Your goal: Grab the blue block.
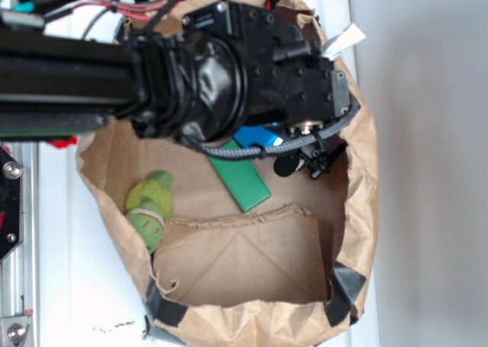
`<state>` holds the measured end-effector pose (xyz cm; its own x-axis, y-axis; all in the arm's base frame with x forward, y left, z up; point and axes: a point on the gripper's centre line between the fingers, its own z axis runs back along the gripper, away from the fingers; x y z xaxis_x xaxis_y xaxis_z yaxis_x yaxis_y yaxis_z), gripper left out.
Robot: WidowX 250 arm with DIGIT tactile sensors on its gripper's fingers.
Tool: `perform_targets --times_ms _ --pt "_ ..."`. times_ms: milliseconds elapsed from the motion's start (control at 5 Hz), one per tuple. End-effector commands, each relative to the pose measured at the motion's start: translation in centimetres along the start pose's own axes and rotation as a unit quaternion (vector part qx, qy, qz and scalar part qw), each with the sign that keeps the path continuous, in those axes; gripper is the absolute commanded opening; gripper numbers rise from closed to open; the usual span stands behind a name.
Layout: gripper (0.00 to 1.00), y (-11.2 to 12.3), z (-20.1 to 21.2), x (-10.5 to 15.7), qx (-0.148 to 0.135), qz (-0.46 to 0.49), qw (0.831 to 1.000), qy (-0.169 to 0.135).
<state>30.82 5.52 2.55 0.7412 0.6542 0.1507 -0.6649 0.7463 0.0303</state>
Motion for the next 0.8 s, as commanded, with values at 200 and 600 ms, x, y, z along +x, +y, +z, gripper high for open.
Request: perform_targets --times_ms 200,600 --pt "0.0 0.16 0.69 1.22 0.009 0.011 0.998 -0.054" --pt "0.0 0.01 1.26 0.74 0.01 -0.029 0.996 -0.08"
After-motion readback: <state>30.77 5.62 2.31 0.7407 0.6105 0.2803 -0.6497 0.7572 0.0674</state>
